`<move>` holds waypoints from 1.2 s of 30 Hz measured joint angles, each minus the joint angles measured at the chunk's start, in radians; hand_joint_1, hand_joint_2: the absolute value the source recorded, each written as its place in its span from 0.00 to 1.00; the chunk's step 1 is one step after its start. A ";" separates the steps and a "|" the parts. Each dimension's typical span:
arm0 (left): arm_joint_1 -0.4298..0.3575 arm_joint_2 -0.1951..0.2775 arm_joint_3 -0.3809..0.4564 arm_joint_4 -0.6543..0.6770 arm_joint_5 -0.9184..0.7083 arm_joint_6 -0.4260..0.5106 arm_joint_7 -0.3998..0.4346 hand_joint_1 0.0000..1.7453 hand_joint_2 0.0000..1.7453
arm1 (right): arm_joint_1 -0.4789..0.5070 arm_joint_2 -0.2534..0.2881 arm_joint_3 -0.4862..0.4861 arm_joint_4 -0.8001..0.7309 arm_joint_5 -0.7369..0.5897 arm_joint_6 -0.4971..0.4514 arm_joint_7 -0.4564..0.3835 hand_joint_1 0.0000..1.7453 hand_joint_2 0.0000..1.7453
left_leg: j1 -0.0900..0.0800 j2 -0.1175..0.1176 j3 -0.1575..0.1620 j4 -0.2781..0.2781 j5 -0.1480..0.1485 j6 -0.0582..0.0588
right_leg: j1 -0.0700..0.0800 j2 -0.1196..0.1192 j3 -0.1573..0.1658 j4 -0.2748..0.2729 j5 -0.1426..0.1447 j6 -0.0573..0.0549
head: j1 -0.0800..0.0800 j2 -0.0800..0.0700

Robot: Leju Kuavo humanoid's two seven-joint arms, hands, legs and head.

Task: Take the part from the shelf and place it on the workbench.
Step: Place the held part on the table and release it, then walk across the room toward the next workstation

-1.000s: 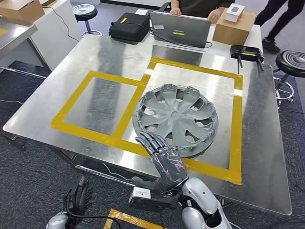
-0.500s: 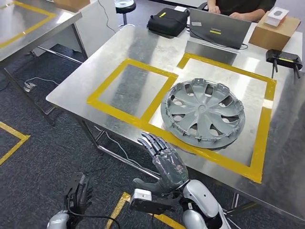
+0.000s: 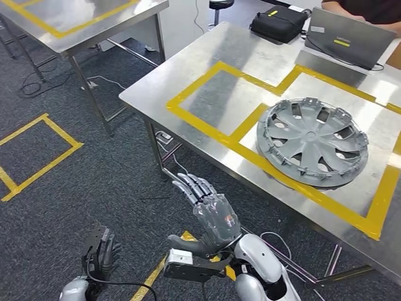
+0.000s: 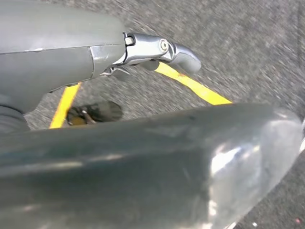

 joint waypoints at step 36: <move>0.008 -0.003 -0.010 -0.008 -0.021 0.020 0.004 0.00 0.00 | 0.009 -0.001 0.018 -0.020 0.002 -0.010 0.008 0.00 0.00 | -0.014 -0.083 -0.074 -0.009 0.081 0.046 | 0.005 0.132 -0.037 0.206 -0.172 0.000 | 0.004 0.000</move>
